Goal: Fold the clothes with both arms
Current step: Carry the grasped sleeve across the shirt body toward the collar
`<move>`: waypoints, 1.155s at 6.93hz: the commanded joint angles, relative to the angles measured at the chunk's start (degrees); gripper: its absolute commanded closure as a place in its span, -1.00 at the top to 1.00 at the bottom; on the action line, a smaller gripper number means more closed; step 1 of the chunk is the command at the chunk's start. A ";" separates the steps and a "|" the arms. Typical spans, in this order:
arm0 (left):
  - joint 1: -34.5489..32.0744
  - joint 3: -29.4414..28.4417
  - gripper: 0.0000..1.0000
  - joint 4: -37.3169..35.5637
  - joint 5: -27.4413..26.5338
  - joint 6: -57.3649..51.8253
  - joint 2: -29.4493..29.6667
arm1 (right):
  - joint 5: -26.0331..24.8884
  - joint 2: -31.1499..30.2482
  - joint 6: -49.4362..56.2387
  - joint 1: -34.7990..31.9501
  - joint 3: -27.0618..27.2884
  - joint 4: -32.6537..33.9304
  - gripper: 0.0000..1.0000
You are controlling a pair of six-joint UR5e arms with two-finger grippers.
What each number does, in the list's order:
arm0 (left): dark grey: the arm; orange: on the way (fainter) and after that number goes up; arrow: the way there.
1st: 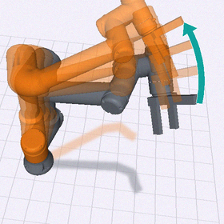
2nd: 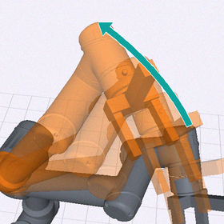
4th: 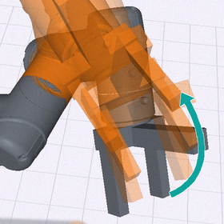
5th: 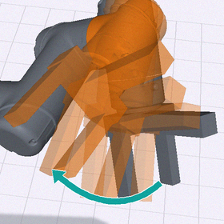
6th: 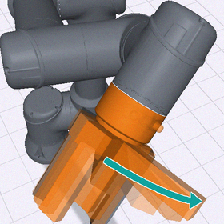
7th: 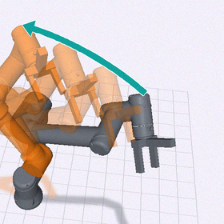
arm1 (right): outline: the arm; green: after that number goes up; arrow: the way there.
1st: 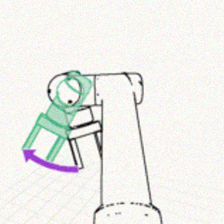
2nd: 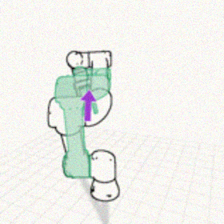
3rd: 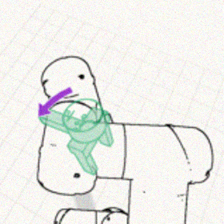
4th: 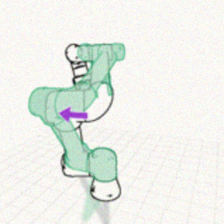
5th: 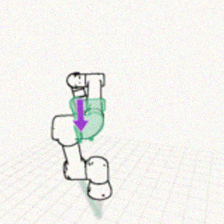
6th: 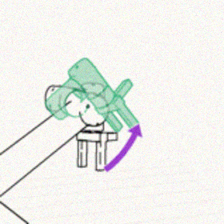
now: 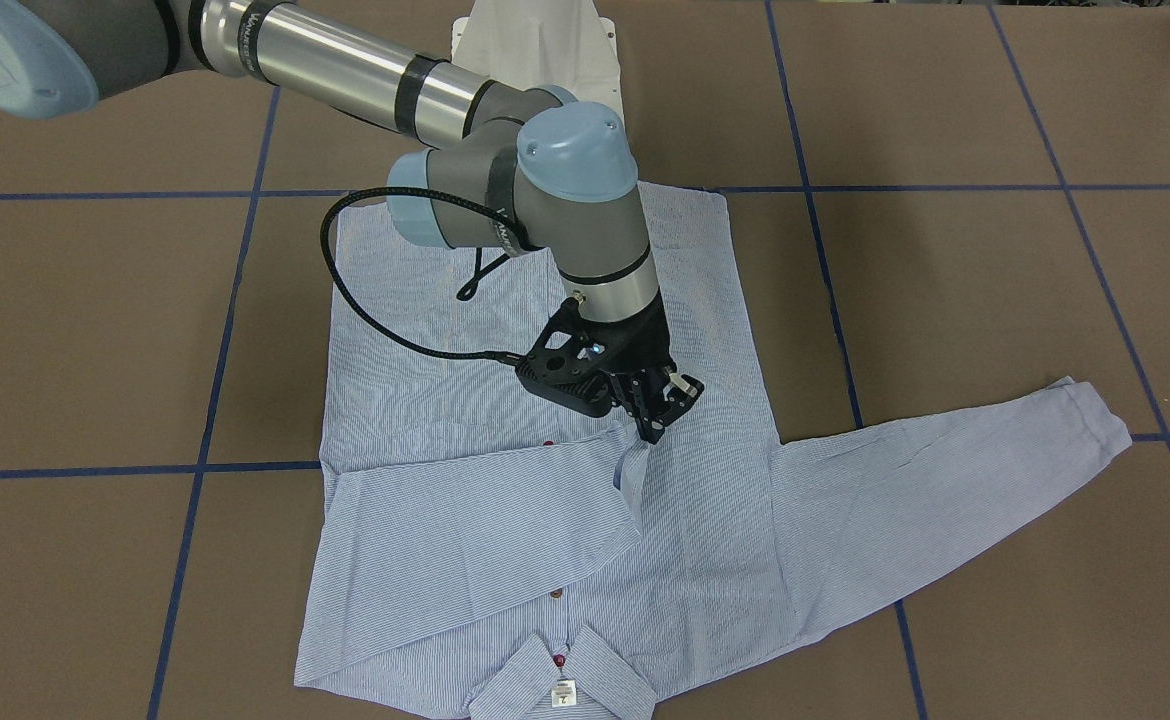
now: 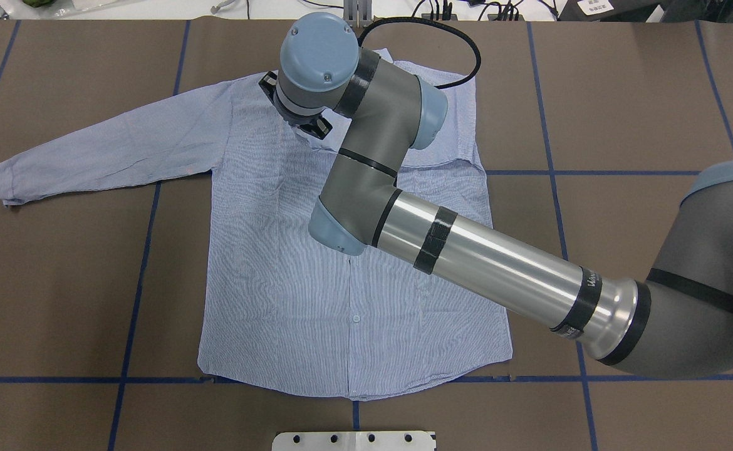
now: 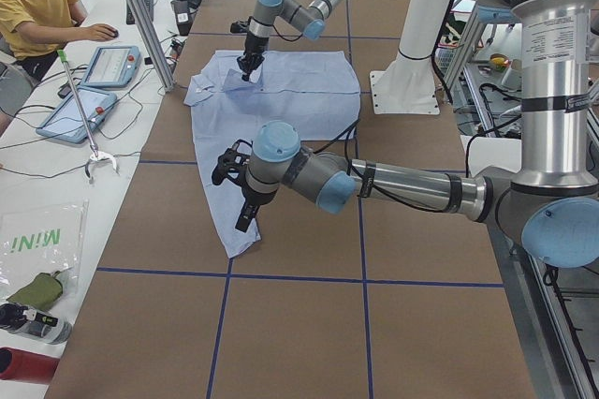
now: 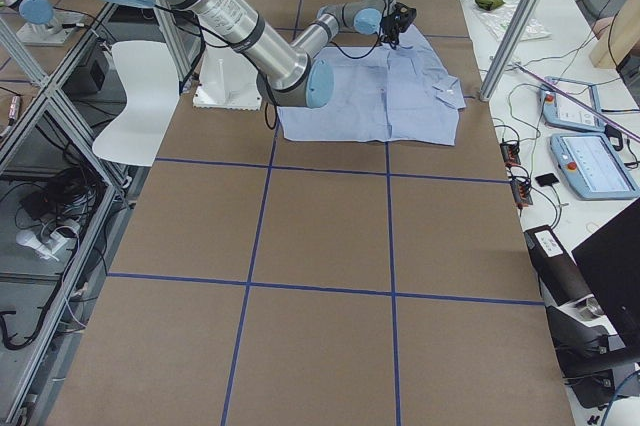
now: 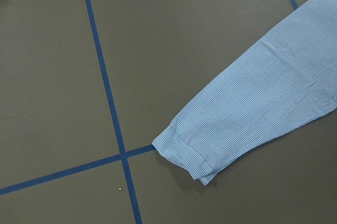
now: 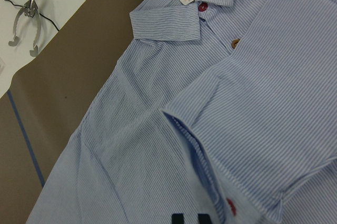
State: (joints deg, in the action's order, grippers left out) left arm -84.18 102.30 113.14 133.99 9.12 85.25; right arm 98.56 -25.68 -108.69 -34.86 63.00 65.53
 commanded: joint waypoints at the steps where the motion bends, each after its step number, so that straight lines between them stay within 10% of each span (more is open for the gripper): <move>1: 5.04 -7.52 1.00 4.08 -0.04 6.22 5.77 | -3.62 2.03 -6.85 2.15 -1.90 0.04 1.00; 4: 13.76 -17.29 0.98 12.79 -5.89 18.45 10.37 | -5.92 2.57 -7.86 3.57 -1.92 0.13 0.99; 8: 17.82 -29.96 0.62 25.53 -6.02 34.44 10.55 | -1.26 -12.98 -4.09 -0.65 16.01 1.09 0.99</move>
State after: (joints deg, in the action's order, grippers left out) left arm -67.77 74.69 135.09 128.04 38.10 95.94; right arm 96.74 -35.82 -114.55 -35.01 75.93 66.33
